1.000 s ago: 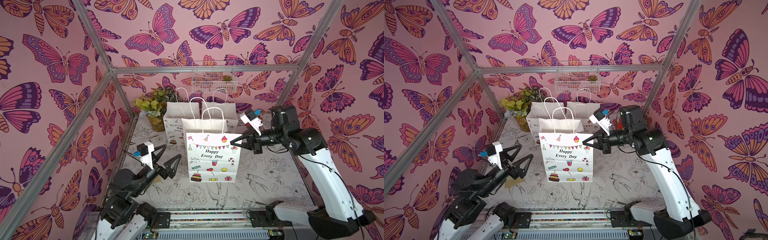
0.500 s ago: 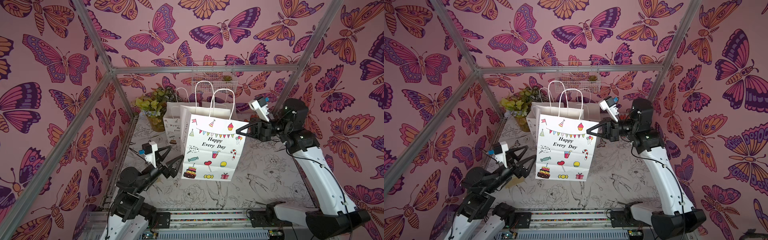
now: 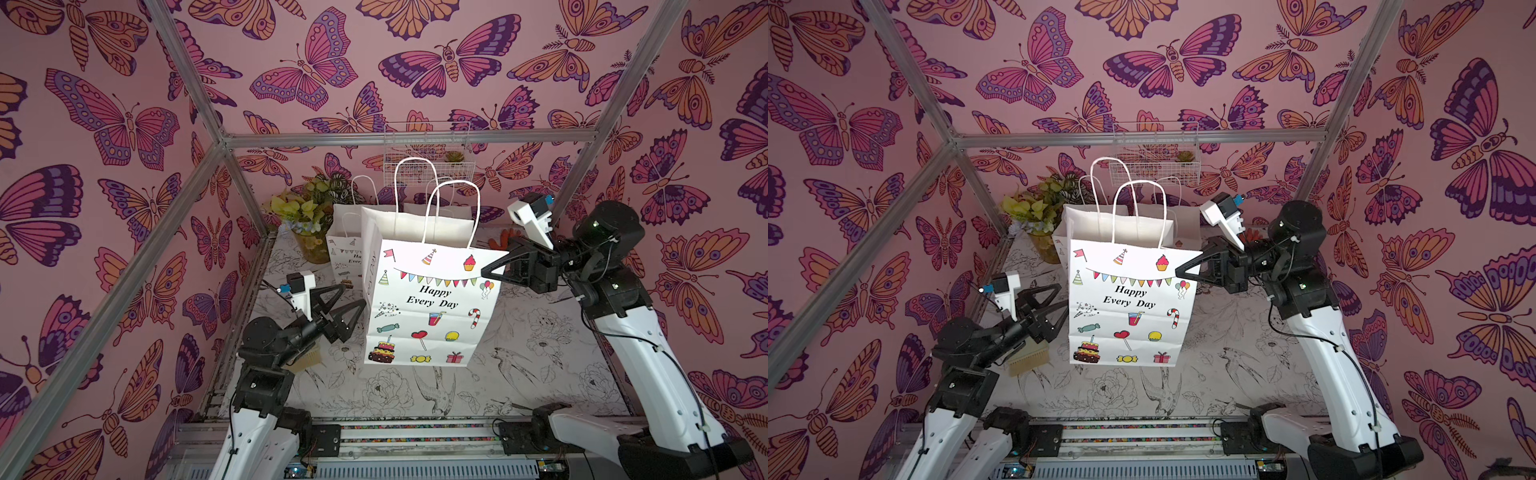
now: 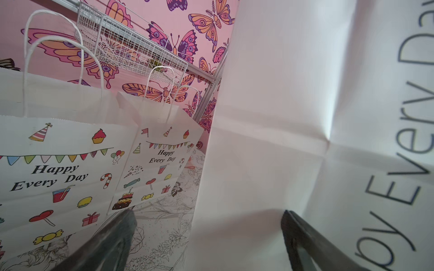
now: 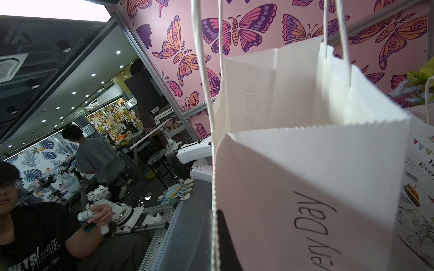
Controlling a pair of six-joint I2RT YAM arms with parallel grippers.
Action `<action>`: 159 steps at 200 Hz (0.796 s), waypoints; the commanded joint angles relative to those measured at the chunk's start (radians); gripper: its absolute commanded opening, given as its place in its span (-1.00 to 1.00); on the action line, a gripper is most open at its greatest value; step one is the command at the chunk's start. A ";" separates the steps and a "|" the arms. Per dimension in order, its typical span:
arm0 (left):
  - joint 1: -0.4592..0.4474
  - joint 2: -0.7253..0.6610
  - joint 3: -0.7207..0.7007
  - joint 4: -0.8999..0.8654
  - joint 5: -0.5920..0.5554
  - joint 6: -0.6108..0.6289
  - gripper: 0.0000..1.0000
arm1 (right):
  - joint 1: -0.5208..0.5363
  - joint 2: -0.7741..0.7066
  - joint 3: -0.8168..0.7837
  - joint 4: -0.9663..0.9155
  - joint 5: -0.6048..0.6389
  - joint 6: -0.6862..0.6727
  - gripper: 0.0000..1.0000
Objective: Put away the paper bag
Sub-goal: Press the paper bag.
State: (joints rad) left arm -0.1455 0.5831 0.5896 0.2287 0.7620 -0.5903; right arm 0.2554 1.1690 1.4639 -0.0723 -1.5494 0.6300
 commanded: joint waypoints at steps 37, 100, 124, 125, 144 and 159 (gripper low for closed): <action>0.022 0.131 0.009 0.310 0.315 -0.183 1.00 | 0.035 0.017 0.000 0.033 -0.022 0.019 -1.00; 0.003 0.142 0.015 0.312 0.336 -0.177 1.00 | 0.087 0.047 0.003 0.033 -0.003 0.019 -1.00; -0.011 0.146 0.020 0.313 0.342 -0.178 1.00 | 0.088 0.055 0.007 0.032 0.014 0.022 -1.00; -0.011 0.145 0.020 0.313 0.341 -0.178 1.00 | 0.087 0.055 0.008 0.032 0.015 0.022 -1.00; -0.011 0.135 0.024 0.314 0.339 -0.185 0.98 | 0.086 0.063 0.020 0.027 0.034 0.032 -1.00; -0.011 0.121 0.030 0.308 0.342 -0.195 0.98 | 0.080 0.070 0.031 0.016 0.057 0.039 -1.00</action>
State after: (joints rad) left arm -0.1528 0.7265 0.5922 0.5022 1.0775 -0.7704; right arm 0.3363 1.2289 1.4559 -0.0673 -1.5295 0.6552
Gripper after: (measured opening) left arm 0.992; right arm 0.053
